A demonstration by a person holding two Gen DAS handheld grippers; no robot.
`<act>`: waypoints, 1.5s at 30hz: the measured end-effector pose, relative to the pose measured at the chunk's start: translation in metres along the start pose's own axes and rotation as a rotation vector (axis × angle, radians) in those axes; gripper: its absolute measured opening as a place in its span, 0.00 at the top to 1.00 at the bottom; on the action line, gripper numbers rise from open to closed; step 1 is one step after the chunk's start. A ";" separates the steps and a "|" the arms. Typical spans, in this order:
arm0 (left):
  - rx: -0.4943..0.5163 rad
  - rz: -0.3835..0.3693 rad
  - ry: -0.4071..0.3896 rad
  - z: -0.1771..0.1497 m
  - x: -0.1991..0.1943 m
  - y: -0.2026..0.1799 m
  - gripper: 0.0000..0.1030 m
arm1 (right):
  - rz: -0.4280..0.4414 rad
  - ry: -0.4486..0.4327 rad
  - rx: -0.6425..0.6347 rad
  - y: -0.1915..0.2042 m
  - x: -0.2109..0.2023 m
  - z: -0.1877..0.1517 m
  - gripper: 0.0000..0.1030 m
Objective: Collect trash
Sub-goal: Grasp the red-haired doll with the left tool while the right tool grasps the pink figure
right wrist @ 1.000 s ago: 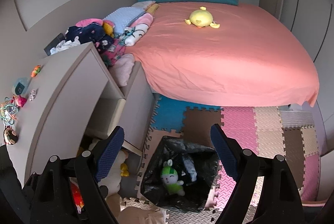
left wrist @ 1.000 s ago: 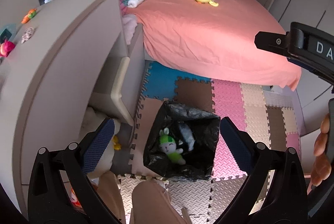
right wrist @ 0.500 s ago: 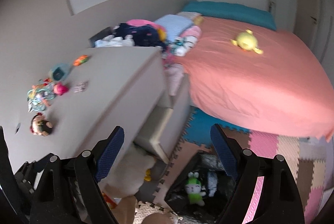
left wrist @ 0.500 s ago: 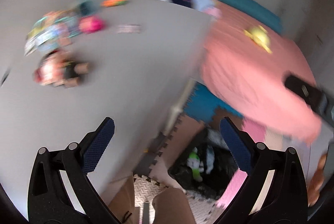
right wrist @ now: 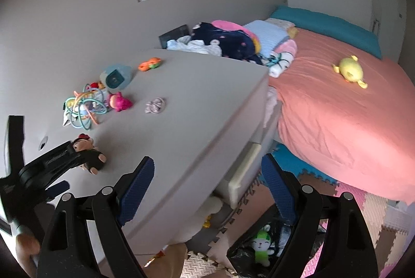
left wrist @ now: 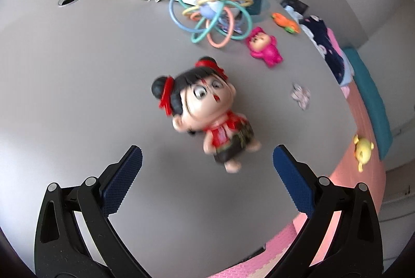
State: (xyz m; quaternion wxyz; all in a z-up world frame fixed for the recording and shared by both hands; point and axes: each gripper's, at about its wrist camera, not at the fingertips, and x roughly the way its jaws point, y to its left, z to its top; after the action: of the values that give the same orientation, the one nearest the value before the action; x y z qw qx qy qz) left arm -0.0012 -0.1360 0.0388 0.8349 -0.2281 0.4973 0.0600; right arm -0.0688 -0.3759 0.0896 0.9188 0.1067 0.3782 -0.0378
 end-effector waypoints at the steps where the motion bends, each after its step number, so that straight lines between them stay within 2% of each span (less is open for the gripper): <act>1: -0.012 0.001 0.008 0.004 0.004 0.000 0.05 | 0.005 0.001 -0.002 0.002 0.001 0.002 0.18; 8: -0.052 0.006 0.036 0.017 0.021 0.005 0.07 | 0.031 0.007 -0.032 0.024 0.016 0.021 0.18; 10: -0.052 0.003 0.032 0.022 0.026 0.006 0.23 | 0.037 0.012 -0.044 0.032 0.023 0.027 0.18; 12: -0.030 -0.015 0.018 0.027 0.028 0.008 0.32 | 0.047 0.019 -0.060 0.041 0.031 0.032 0.18; 17: 0.052 -0.062 -0.005 0.044 0.033 0.021 0.32 | 0.090 0.034 -0.108 0.073 0.059 0.045 0.18; 22: 0.153 -0.076 0.009 0.060 0.032 0.041 0.32 | 0.128 0.056 -0.185 0.117 0.093 0.054 0.18; 26: 0.169 -0.069 0.008 0.077 0.030 0.059 0.32 | 0.109 0.081 -0.279 0.153 0.130 0.062 0.18; 29: 0.166 -0.070 0.008 0.086 0.029 0.072 0.32 | 0.062 0.099 -0.340 0.173 0.160 0.068 0.22; 33: 0.174 -0.076 0.013 0.091 0.028 0.080 0.32 | 0.032 0.119 -0.355 0.182 0.186 0.072 0.30; 38: 0.179 -0.089 0.011 0.093 0.028 0.081 0.32 | 0.025 0.140 -0.348 0.185 0.208 0.078 0.31; 40: 0.185 -0.093 0.009 0.095 0.030 0.079 0.32 | 0.014 0.154 -0.355 0.189 0.218 0.078 0.37; 41: 0.186 -0.095 0.008 0.096 0.030 0.078 0.32 | 0.012 0.162 -0.359 0.190 0.222 0.077 0.43; 42: 0.189 -0.097 0.006 0.095 0.030 0.079 0.32 | 0.014 0.178 -0.362 0.191 0.228 0.076 0.53; 43: 0.192 -0.098 0.005 0.096 0.031 0.077 0.32 | 0.032 0.170 -0.349 0.190 0.228 0.077 0.58; 45: 0.200 -0.101 -0.001 0.097 0.031 0.076 0.32 | 0.024 0.166 -0.347 0.190 0.227 0.077 0.62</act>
State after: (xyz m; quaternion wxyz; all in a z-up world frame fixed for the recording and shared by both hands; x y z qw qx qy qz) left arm 0.0667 -0.0294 0.0266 0.8557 -0.1685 0.4883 -0.0320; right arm 0.1743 -0.2059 0.0148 0.8893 -0.0461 0.4524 0.0479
